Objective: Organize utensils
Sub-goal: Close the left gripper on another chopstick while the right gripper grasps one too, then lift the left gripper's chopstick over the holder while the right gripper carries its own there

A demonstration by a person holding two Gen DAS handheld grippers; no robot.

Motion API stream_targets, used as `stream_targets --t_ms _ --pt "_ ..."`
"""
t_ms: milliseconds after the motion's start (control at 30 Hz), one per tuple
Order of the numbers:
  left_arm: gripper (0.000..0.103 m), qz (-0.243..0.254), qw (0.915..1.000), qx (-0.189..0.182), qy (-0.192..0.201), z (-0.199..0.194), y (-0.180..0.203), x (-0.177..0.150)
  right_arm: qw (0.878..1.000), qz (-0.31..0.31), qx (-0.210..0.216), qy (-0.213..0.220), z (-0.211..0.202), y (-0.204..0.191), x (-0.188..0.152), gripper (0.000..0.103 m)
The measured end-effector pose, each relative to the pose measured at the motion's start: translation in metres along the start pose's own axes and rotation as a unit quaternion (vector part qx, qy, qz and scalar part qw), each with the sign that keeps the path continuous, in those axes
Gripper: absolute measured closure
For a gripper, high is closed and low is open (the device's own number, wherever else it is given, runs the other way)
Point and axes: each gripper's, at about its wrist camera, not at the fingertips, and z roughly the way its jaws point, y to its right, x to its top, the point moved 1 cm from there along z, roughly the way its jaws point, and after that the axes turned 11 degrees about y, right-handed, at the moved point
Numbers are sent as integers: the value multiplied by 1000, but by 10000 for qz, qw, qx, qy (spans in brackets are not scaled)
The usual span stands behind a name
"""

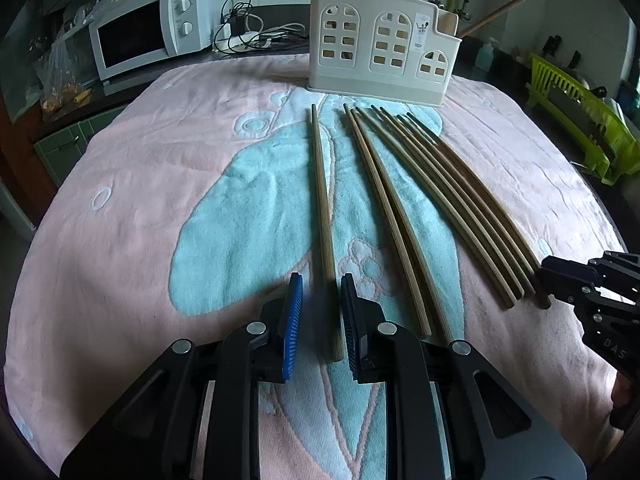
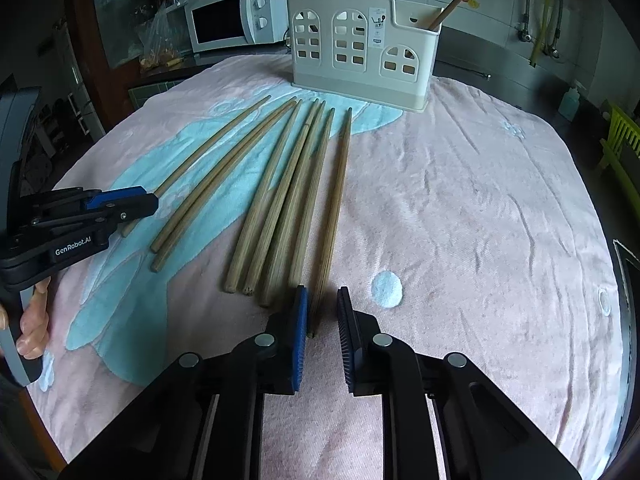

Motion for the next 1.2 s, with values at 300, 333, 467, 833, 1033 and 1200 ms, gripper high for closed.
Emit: stream_targets --t_ms 300,333,467,833,1033,1200 --pt "84 -110 9999 -104 2 0 -3 -1 10000 62 8 33 1 3 1 95" --pt "84 -131 9999 -111 2 0 -3 -1 10000 84 27 35 1 4 1 95" --pt "82 -163 9998 -97 2 1 -2 0 9999 104 64 44 1 6 0 95" --pt "86 141 9999 -13 2 2 4 1 10000 46 19 78 0 4 0 96" --pt "97 112 9998 -186 27 1 2 7 9996 55 -25 263 -12 8 8 96" --pt "97 176 9993 -260 222 -9 8 15 9984 55 -58 564 -30 11 24 96"
